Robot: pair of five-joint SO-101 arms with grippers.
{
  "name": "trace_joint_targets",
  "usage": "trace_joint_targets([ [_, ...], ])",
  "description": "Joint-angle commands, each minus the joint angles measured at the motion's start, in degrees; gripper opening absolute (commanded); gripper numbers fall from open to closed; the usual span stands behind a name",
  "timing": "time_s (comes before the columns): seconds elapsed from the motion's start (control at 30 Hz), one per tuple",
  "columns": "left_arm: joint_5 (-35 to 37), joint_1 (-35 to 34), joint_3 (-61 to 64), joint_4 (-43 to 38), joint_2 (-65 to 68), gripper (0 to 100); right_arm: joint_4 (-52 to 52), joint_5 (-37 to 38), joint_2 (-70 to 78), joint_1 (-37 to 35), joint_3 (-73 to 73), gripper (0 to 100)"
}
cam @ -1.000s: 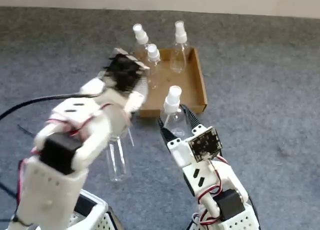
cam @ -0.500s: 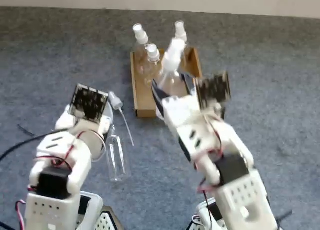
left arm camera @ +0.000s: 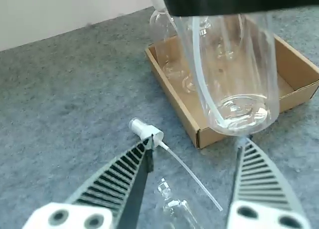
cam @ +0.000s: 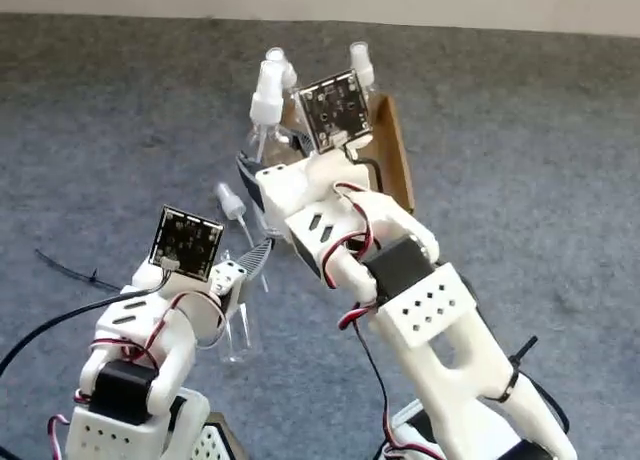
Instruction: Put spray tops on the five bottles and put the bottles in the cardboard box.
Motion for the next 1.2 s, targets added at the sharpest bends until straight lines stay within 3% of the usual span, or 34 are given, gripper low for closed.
trace_joint_targets([
  [0.0, 0.5, 1.2, -0.7, -2.1, -0.7, 25, 2.1, -0.6, -0.1, -2.2, -3.5, 0.4],
  [0.23, 0.5, 1.5, -2.9, -1.2, -1.3, 25, 2.0, -0.5, 0.6, -2.2, -3.4, 0.4],
  [0.4, 0.5, 7.0, -4.1, 0.8, -1.3, 25, -1.0, -0.5, 0.6, -2.3, -3.3, 0.4],
  [0.6, 0.5, 7.6, -3.9, 0.4, -1.3, 28, -1.1, -0.5, -0.1, -5.8, 1.6, 0.4],
  [0.77, 0.1, 3.6, -3.1, 0.1, -0.7, 29, -0.8, -0.5, -0.1, -6.2, 3.4, 0.4],
  [0.9, -0.6, -0.4, 0.3, -4.7, -0.7, 29, -0.7, 1.2, -0.1, -6.2, 3.5, 0.4],
  [1.17, -2.6, -1.0, 3.0, -7.4, -0.7, 29, 2.4, 3.8, -0.1, -2.3, 3.3, 0.4],
])
